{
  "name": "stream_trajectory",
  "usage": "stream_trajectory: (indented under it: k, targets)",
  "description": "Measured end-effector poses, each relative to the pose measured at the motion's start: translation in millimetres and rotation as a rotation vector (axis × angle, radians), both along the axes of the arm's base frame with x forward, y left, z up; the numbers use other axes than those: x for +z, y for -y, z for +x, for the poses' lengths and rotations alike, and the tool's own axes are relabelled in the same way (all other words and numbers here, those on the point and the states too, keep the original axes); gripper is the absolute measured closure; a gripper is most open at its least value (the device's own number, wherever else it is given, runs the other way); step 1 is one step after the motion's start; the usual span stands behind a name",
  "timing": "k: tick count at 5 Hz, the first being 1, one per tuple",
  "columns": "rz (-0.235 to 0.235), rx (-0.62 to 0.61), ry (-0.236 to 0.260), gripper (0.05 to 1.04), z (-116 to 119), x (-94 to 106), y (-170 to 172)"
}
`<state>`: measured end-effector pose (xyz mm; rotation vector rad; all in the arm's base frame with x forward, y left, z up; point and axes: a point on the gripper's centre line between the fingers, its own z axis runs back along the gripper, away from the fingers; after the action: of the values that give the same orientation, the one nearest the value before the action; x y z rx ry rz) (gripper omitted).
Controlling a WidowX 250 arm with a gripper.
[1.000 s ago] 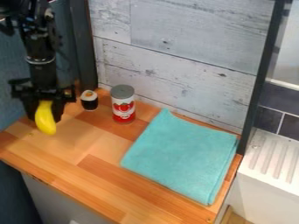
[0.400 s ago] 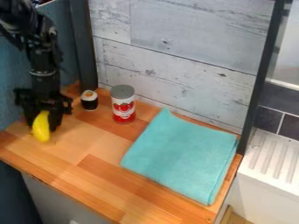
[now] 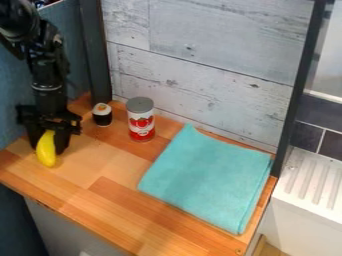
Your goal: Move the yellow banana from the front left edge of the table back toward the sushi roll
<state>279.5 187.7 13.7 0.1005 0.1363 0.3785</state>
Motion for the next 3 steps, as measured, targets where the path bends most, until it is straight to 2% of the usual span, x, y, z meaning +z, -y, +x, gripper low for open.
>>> stream_trajectory:
  k: [1,2,3]
  targets:
    - [-0.032,0.016,0.034,0.139,-3,-0.3,1]
    - [-0.049,0.012,0.044,0.079,-4,5.2,4]
    - [0.013,-0.042,0.081,0.083,-8,37.1,3]
